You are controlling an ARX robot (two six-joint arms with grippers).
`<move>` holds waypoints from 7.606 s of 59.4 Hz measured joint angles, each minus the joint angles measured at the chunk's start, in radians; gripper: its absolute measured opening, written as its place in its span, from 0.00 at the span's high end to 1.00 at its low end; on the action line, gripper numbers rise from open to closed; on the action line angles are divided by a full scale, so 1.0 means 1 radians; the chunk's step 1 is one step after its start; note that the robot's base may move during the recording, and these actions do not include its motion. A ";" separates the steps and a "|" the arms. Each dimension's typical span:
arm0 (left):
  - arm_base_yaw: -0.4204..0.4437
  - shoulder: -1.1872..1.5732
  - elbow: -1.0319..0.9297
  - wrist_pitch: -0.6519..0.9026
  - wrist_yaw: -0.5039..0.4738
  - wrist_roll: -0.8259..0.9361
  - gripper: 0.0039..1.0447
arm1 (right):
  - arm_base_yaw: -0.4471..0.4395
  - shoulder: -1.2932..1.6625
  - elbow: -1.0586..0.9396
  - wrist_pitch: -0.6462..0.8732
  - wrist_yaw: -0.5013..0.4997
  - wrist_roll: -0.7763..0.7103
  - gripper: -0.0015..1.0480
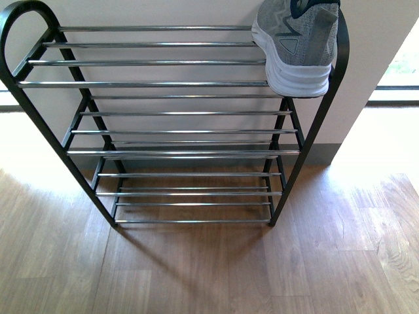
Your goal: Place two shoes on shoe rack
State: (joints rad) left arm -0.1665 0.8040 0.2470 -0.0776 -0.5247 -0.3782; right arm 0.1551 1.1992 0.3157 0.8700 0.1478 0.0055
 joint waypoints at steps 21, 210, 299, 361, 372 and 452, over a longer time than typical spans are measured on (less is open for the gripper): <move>0.000 0.000 0.000 0.000 0.000 0.000 0.99 | -0.064 -0.202 -0.159 -0.042 -0.062 0.000 0.98; -0.047 0.459 0.372 0.478 0.289 0.047 0.99 | -0.152 -1.196 -0.297 -0.871 -0.145 -0.002 0.09; -0.143 1.363 1.217 0.288 0.423 -0.315 0.72 | -0.152 -1.196 -0.297 -0.871 -0.145 -0.002 0.09; -0.043 0.783 0.372 1.059 0.314 0.330 0.66 | -0.152 -1.196 -0.297 -0.871 -0.145 -0.002 0.09; 0.014 0.616 0.142 1.094 0.377 0.362 0.99 | -0.152 -1.196 -0.297 -0.871 -0.145 -0.002 0.09; 0.163 -0.274 -0.233 0.599 0.524 0.368 0.99 | -0.152 -1.196 -0.297 -0.871 -0.145 -0.002 0.09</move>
State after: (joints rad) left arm -0.0040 0.5297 0.0143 0.5213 -0.0006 -0.0105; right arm 0.0032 0.0036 0.0189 -0.0010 0.0025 0.0036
